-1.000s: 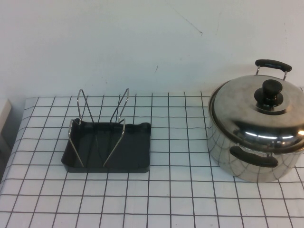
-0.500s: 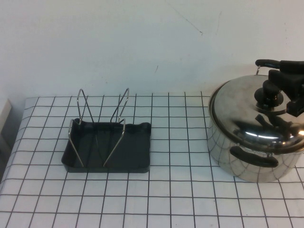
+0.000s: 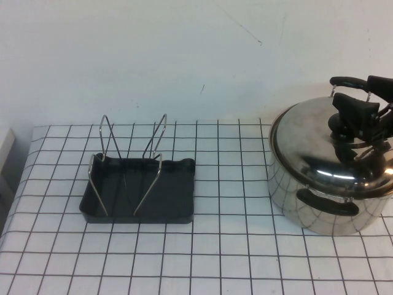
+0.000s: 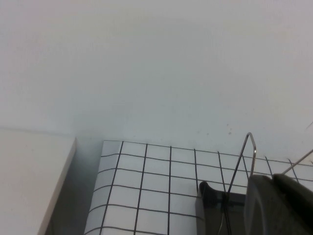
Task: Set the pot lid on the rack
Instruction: Open the pot
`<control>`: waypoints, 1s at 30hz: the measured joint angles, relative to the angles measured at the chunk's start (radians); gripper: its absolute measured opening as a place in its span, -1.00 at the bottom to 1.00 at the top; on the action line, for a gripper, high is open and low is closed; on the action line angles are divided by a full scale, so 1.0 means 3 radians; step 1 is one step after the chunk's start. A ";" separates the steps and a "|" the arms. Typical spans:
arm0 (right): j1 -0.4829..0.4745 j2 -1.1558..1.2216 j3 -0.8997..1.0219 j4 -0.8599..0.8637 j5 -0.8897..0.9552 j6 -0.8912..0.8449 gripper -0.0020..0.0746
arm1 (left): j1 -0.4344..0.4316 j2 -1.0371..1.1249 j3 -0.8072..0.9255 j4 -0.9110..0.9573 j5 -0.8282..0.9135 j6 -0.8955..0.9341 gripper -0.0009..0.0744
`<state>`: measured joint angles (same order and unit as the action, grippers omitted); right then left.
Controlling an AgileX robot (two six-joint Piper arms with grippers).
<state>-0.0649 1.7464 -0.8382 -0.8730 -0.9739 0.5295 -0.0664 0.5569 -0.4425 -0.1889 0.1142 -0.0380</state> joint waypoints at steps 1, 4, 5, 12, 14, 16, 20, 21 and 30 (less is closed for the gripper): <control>0.0000 0.0016 -0.0002 0.0000 -0.0030 0.0000 0.73 | 0.0000 0.0007 0.0000 0.0000 -0.0013 -0.0005 -0.98; 0.0000 0.0042 -0.0008 -0.0022 -0.0131 -0.0009 0.65 | 0.0000 0.0006 0.0000 0.0000 -0.0034 -0.0027 -0.98; 0.0000 0.0047 -0.0008 -0.0042 -0.0170 -0.0010 0.63 | 0.0000 0.0006 0.0000 0.0000 -0.0039 -0.0027 -0.98; 0.0000 0.0093 0.0006 -0.0234 -0.0322 -0.0085 0.58 | 0.0000 0.0008 0.0000 -0.0008 -0.0039 -0.0027 -0.98; 0.0000 0.0093 0.0006 -0.0253 -0.0264 -0.0090 0.58 | 0.0000 0.0008 0.0000 -0.0008 -0.0039 -0.0027 -0.98; 0.0000 0.0093 0.0006 -0.0260 -0.0162 -0.0092 0.58 | 0.0000 0.0008 0.0000 -0.0008 -0.0039 -0.0027 -0.98; 0.0000 0.0093 0.0006 -0.0332 -0.0044 -0.0114 0.50 | 0.0000 0.0008 0.0000 -0.0008 -0.0039 -0.0027 -0.98; 0.0000 0.0093 0.0006 -0.0338 -0.0044 -0.0121 0.44 | 0.0000 0.0008 0.0000 -0.0008 -0.0039 -0.0027 -0.98; 0.0004 0.0093 0.0006 -0.0376 -0.0088 -0.0135 -0.06 | 0.0000 0.0008 0.0000 -0.0467 -0.0039 -0.0029 -0.99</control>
<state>-0.0636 1.7743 -0.8365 -0.9859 -1.0004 0.4891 -0.0664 0.5593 -0.4425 -0.3291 0.1026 -0.0466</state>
